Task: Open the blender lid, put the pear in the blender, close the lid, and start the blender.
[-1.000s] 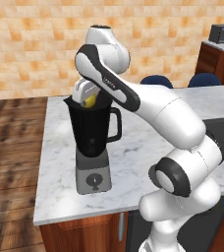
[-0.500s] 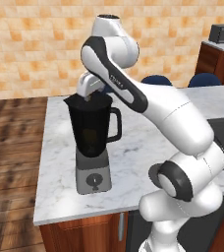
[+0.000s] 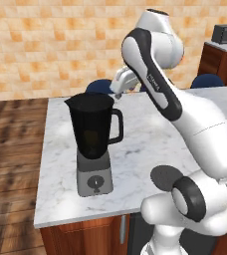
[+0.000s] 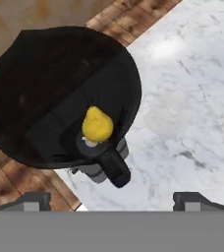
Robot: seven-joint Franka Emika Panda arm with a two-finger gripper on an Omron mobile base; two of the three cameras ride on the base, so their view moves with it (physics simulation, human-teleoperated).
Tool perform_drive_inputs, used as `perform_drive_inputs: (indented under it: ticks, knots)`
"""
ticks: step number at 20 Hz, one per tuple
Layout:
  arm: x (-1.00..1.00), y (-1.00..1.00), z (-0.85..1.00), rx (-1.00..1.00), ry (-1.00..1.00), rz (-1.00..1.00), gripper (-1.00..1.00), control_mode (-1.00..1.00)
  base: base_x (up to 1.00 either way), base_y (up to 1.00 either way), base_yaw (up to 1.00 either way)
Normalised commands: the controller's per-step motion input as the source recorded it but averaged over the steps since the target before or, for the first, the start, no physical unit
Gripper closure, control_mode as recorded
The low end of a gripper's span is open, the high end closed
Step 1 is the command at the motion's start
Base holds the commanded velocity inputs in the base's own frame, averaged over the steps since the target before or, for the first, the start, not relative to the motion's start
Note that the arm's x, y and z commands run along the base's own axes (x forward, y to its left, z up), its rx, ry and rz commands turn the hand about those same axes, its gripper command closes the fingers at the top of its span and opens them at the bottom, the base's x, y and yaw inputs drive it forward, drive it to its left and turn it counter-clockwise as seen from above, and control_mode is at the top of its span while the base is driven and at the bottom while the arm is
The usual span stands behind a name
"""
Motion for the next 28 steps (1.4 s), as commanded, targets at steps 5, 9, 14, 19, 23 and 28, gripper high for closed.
perform_drive_inputs:
  ticks: [5,9,14,19,23,28]
  knots:
    - [-0.46,-1.00,-1.00,0.20,-0.02,-0.13,-1.00,-1.00,0.00,0.00,0.00]
    - [-0.25,-1.00,-1.00,0.05,0.00,-0.17,-1.00,-1.00,0.00,0.00,0.00]
    - [-0.13,-1.00,-1.00,0.00,0.00,-0.19,-1.00,-1.00,0.00,0.00,0.00]
    - [0.00,-0.86,-1.00,0.00,0.05,-0.20,-1.00,-1.00,0.00,0.00,0.00]
    - [0.08,-0.13,-1.00,-0.09,0.18,-0.20,-1.00,-1.00,0.00,0.00,0.00]
    - [0.09,0.00,-0.81,-0.08,0.19,-0.08,-1.00,-1.00,0.00,0.00,0.00]
